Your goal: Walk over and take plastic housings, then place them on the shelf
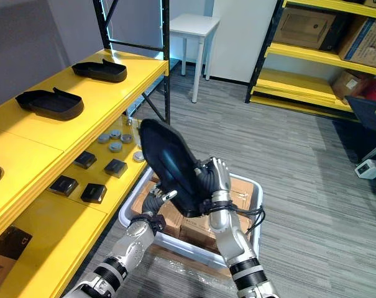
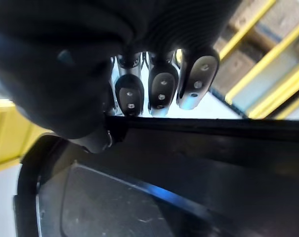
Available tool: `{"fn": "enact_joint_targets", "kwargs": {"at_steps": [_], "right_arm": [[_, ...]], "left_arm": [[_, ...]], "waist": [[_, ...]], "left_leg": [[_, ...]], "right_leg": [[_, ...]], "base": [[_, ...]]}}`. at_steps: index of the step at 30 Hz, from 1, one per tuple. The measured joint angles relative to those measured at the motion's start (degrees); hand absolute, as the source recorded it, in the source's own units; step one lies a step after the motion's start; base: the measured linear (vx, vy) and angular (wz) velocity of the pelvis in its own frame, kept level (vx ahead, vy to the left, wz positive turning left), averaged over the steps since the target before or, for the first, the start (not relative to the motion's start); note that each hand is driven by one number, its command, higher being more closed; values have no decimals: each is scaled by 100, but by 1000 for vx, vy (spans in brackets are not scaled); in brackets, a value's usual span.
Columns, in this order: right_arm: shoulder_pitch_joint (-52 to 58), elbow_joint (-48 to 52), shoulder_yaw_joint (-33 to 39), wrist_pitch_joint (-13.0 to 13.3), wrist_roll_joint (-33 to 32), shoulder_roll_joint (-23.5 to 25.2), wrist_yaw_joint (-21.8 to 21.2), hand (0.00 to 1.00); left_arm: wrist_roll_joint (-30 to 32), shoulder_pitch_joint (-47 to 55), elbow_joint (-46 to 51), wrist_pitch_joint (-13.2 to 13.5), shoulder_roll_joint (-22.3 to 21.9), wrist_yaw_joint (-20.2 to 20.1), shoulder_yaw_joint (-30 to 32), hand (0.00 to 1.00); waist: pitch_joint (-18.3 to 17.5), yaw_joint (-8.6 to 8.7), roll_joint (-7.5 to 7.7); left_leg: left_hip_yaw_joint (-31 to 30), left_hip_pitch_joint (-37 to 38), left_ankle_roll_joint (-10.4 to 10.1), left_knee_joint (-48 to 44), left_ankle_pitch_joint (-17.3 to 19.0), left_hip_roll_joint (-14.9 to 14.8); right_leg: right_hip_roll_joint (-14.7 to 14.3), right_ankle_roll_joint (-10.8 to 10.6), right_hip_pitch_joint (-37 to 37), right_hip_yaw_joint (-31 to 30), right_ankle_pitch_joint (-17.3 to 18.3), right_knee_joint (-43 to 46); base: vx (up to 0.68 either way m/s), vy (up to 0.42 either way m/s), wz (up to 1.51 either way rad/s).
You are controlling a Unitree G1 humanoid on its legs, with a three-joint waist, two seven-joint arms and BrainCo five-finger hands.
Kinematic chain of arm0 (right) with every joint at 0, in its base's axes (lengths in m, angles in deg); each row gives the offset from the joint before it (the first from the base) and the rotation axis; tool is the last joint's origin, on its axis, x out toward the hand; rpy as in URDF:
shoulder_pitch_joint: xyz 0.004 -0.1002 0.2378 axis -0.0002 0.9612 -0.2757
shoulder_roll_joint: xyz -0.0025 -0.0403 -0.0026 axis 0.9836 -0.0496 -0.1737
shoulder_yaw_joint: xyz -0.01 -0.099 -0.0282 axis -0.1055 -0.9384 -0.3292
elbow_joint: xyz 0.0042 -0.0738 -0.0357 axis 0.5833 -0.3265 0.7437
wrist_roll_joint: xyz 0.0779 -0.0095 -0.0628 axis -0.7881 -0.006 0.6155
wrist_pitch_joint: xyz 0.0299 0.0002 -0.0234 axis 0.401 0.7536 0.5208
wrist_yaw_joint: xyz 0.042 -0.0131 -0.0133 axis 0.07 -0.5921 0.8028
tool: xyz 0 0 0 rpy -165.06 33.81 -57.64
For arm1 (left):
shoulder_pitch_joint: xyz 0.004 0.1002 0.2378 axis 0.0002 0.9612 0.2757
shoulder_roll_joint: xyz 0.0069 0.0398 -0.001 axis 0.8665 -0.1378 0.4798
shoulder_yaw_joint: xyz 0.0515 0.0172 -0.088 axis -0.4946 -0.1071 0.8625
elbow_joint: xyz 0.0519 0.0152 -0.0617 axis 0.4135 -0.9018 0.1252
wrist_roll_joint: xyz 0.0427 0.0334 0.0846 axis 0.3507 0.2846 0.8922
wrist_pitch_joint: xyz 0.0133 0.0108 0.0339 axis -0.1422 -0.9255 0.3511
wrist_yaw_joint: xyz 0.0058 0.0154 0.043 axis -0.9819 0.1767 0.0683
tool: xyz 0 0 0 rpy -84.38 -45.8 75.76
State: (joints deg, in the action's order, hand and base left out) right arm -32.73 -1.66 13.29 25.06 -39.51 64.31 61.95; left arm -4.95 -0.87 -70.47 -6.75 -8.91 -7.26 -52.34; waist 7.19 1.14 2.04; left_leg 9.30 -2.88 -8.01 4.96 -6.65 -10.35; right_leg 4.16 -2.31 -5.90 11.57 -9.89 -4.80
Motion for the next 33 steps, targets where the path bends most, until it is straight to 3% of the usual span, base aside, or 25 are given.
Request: {"fn": "enact_joint_targets", "kwargs": {"at_steps": [1, 10, 17, 18, 26, 29, 30, 31, 32, 33], "right_arm": [[95, 44, -37, 25, -130, 27, 49, 100], [532, 336, -172, 437, -634, 58, 199, 100], [754, 595, -345, 706, -778, 70, 186, 100], [800, 606, -418, 707, -779, 78, 178, 0], [1557, 899, -853, 1011, -1487, 418, -435, 0], [1867, 925, -834, 1065, -1620, 424, -639, 0], [1958, 936, -826, 1078, -1699, 424, -643, 0], [2038, 983, -795, 1096, -1742, 427, -643, 0], [2046, 994, -747, 1106, -1742, 432, -648, 0], [2048, 1015, -646, 1109, -1745, 430, -656, 0]], "left_arm": [[-278, 0, 15, 142, 0, 0, 6, 100], [-1078, 29, 320, 831, 26, 50, 280, 100], [-1035, 731, 1262, 867, 26, 44, 439, 100], [-996, 882, 1373, 867, 25, 39, 472, 100], [-13, 2453, 2855, 858, -15, -65, 1021, 100], [829, 2995, 3341, 856, -121, -27, 1222, 100], [1366, 3110, 3461, 848, -194, 85, 1306, 100], [1923, 3170, 3551, 839, -231, 258, 1376, 100], [2100, 3171, 3565, 835, -231, 306, 1430, 100], [2645, 3172, 3623, 800, -240, 554, 1506, 100]], "waist": [[-27, -3, 13], [-133, 89, 118], [-194, 85, 161], [-213, 81, 172], [-470, -7, 142], [-524, -79, 87], [-543, -125, 47], [-560, -218, -1], [-558, -224, -29], [-553, -209, -74]], "left_leg": [[-2, 2, -1, 0, 1, 3], [7, 73, -16, 2, 13, -21], [-15, 162, -45, 17, 36, -37], [-27, 194, -53, 17, 44, -38], [-304, 197, -63, 24, 51, -21], [-731, 41, -59, -4, 43, 37], [-966, -93, -7, -19, 2, 86], [-945, -247, 69, -23, -21, 104], [-840, -338, 94, -39, -30, 95], [-374, -481, 288, -99, 15, 56]], "right_leg": [[4, 0, 3, 1, 0, 0], [1, 1, 67, -6, -1, -3], [-6, -8, 176, 21, 13, -7], [-6, -15, 214, 33, 25, -7], [11, -71, 398, 357, 182, -4], [70, -107, 556, 819, 281, 1], [117, -117, 594, 1084, 313, 5], [169, -142, 617, 1324, 338, 6], [207, -181, 645, 1482, 366, 7], [294, -232, 722, 1826, 402, 21]], "base": [[-26, 36, 1], [-24, 23, 0], [-2, 6, 1], [-10, 28, 7], [-7, 23, 20], [-1, 19, 81], [-3, 24, 103], [-4, 34, 120], [-15, 55, 137], [9, 78, 142]]}}
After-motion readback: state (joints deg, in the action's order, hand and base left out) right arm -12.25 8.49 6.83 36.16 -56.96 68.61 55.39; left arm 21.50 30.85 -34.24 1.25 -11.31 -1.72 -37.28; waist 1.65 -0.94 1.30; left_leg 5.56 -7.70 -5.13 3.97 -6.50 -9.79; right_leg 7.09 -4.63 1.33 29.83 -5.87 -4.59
